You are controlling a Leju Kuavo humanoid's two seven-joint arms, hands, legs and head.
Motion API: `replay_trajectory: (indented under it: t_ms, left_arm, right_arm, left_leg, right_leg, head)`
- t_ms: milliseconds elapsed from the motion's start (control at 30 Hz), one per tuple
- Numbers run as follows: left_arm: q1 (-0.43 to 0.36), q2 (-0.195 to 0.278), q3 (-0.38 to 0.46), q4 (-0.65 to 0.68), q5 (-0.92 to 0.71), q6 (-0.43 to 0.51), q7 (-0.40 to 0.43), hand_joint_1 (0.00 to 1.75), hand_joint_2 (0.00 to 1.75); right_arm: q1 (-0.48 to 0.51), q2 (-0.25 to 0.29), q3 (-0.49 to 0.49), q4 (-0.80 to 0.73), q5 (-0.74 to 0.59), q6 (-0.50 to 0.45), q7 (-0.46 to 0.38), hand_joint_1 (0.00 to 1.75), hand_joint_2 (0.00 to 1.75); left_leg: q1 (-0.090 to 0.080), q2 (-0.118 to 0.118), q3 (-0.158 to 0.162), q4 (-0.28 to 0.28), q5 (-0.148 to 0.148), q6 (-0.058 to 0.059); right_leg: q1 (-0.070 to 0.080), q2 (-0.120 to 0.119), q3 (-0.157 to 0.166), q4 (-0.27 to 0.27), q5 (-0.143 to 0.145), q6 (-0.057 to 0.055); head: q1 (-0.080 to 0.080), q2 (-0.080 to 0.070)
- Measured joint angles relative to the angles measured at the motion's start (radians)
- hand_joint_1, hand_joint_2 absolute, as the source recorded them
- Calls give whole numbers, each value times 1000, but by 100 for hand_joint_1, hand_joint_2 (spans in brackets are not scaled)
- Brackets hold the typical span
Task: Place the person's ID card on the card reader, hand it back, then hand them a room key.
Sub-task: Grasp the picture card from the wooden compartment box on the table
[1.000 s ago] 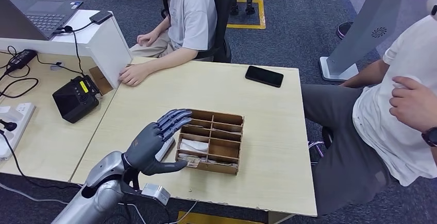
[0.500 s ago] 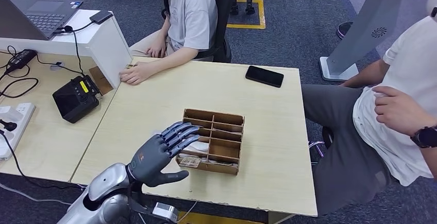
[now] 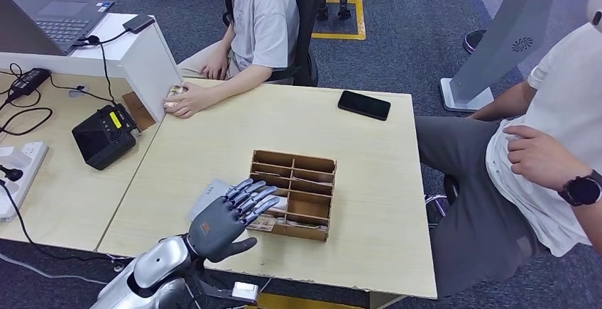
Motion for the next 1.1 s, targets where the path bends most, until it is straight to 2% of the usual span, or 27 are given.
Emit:
replay_trajectory:
  t_ms: [400,933,1100]
  left_arm:
    - [0,2,-15,83,-62,33,36,0,175]
    - [0,6,-15,99,-57,41,38,0,175]
    - [-10,-7,-15,103,-63,61,58,0,175]
  right_arm:
    - [0,0,0,0,1,1,-2,0,175]
    - [0,0,0,0,9,7,-2,0,175]
    - [0,0,0,0,16,7,-3,0,175]
  left_leg:
    - [0,0,0,0,0,0]
    - [0,0,0,0,0,0]
    - [0,0,0,0,0,0]
  right_leg:
    - [0,0,0,0,0,0]
    - [0,0,0,0,0,0]
    - [0,0,0,0,0,0]
  head:
    - [0,0]
    - [0,0]
    - [0,0]
